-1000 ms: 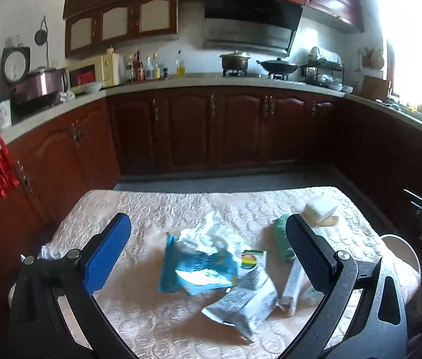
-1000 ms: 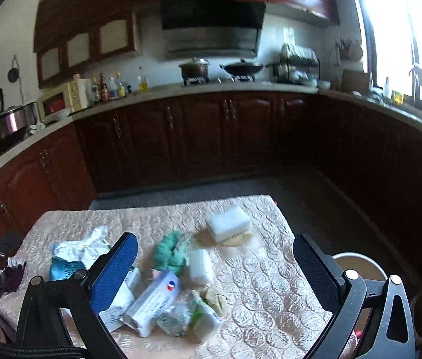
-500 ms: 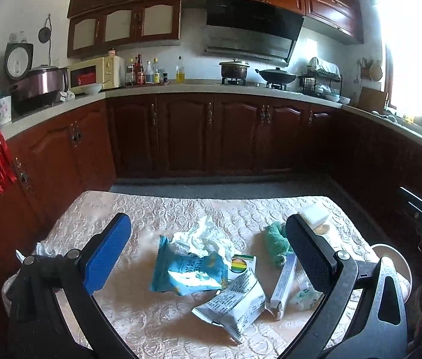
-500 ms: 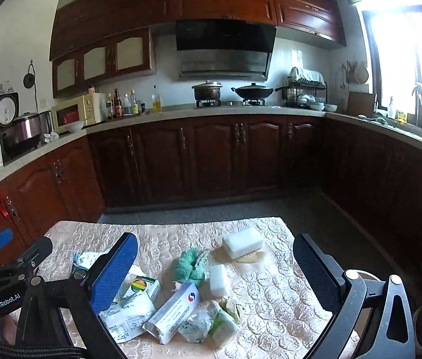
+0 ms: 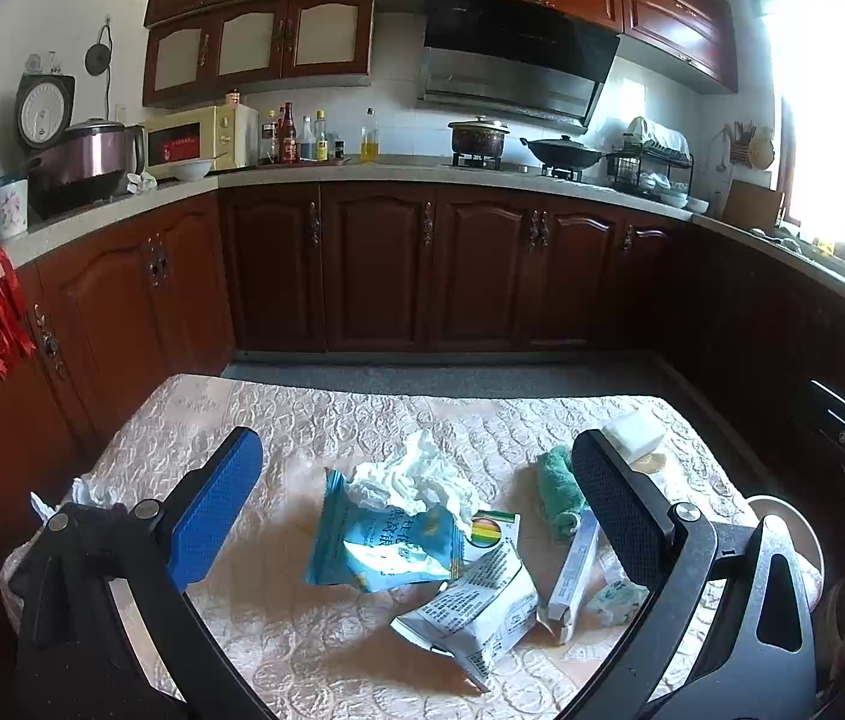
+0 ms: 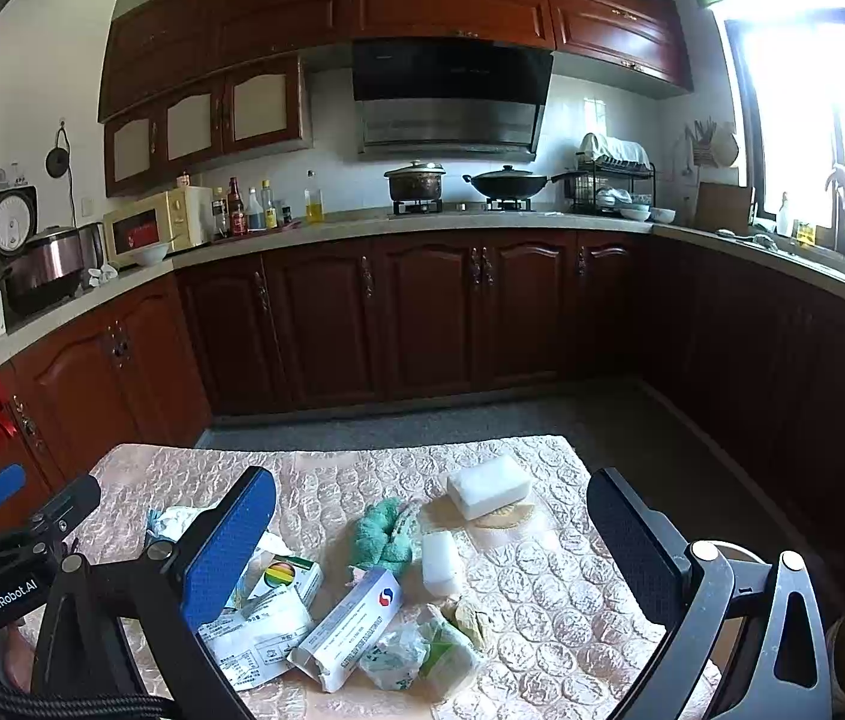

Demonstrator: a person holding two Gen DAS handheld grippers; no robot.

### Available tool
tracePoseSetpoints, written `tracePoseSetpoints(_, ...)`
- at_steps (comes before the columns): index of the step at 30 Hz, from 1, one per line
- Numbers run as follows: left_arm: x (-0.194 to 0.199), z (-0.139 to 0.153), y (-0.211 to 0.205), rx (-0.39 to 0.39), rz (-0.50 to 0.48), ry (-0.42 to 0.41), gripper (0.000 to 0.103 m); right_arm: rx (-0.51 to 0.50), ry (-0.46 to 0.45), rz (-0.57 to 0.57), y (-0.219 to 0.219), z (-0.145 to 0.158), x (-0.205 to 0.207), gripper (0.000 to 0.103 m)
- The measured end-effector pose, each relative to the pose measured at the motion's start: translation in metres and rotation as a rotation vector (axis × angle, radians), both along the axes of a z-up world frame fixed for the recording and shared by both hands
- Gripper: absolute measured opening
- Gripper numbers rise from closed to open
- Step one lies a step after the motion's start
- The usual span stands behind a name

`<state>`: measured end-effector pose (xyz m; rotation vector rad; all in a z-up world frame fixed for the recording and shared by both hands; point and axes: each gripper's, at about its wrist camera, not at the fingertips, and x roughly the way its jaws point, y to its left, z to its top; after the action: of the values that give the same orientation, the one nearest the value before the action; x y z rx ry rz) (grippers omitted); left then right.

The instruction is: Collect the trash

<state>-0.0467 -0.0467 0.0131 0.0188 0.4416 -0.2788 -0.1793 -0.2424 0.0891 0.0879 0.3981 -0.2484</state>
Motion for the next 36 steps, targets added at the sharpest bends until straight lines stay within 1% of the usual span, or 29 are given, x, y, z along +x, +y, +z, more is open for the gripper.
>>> tracePoseSetpoints(3, -0.018, 0.018, -0.004, -0.001, 0.002, 0.007, 0.103, 0.0, 0.004, 0.0, -0.001, -0.001, 0.001, 0.103)
tracePoseSetpoints(4, -0.017, 0.03, -0.006, -0.001, 0.002, 0.012, 0.103, 0.0, 0.004, -0.001, -0.002, -0.001, 0.001, 0.103)
tracePoseSetpoints(8, -0.035, 0.05, -0.008, -0.001, 0.006, 0.011, 0.103, 0.006, -0.002, -0.005, -0.002, -0.001, 0.0, 0.103)
tracePoseSetpoints(9, -0.039, 0.051, -0.008, -0.002, 0.007, 0.009, 0.103, 0.007, -0.003, -0.006, -0.003, 0.0, 0.0, 0.103)
tracePoseSetpoints(13, -0.045, 0.076, -0.013, -0.006, 0.013, 0.018, 0.103, 0.005, -0.004, -0.013, -0.003, 0.0, 0.0, 0.103)
tracePoseSetpoints(15, -0.048, 0.082, -0.015, -0.006, 0.014, 0.018, 0.103, 0.008, -0.001, -0.015, -0.004, 0.0, 0.0, 0.103)
tracePoseSetpoints(16, -0.046, 0.094, -0.015, -0.008, 0.016, 0.024, 0.103, 0.009, -0.001, -0.016, -0.004, -0.001, 0.0, 0.103)
tracePoseSetpoints(25, -0.045, 0.107, -0.013, -0.018, 0.028, 0.028, 0.103, 0.009, -0.009, -0.022, -0.005, 0.002, -0.001, 0.103)
tracePoseSetpoints(36, -0.048, 0.105, -0.012, -0.02, 0.03, 0.024, 0.103, 0.013, -0.018, -0.026, -0.005, 0.004, -0.002, 0.103)
